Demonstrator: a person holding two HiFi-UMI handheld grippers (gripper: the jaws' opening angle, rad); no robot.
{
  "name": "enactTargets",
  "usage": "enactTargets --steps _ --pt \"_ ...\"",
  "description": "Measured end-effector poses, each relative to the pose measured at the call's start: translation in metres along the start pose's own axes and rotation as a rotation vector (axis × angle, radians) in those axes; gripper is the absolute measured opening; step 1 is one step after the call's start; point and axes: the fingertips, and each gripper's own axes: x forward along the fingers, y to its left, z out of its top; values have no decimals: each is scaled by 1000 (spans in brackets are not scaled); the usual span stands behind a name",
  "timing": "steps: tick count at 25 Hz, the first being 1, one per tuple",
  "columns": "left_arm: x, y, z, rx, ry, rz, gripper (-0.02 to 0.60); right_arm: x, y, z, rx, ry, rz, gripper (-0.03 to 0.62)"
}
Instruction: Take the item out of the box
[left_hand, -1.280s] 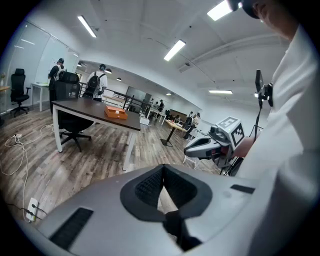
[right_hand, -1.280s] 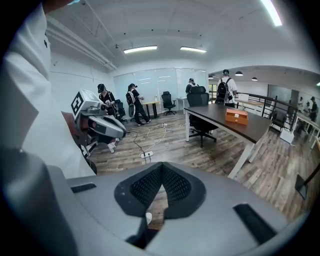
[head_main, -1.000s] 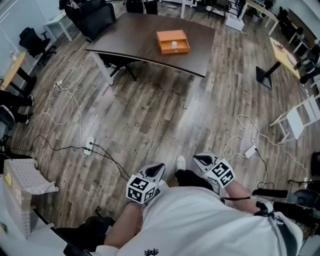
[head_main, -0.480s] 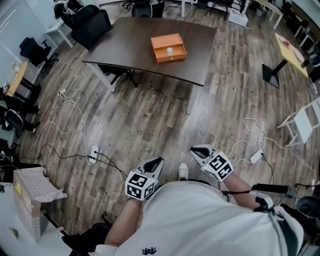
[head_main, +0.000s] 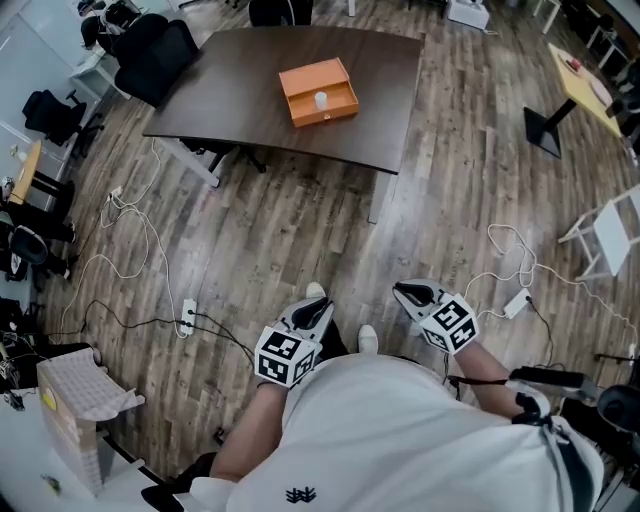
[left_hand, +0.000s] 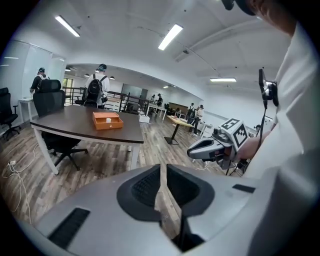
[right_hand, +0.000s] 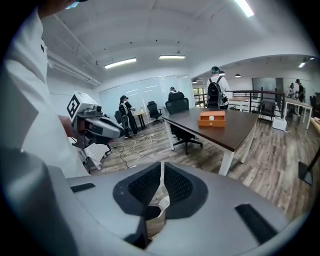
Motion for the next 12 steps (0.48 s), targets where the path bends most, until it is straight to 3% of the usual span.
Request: enactTargets --steps 6,12 --pt "48 74 39 7 -28 -29 43 43 -51 30 28 -5 -72 11" --pt "87 166 107 14 -38 -89 43 92 -99 100 37 6 -155 11"
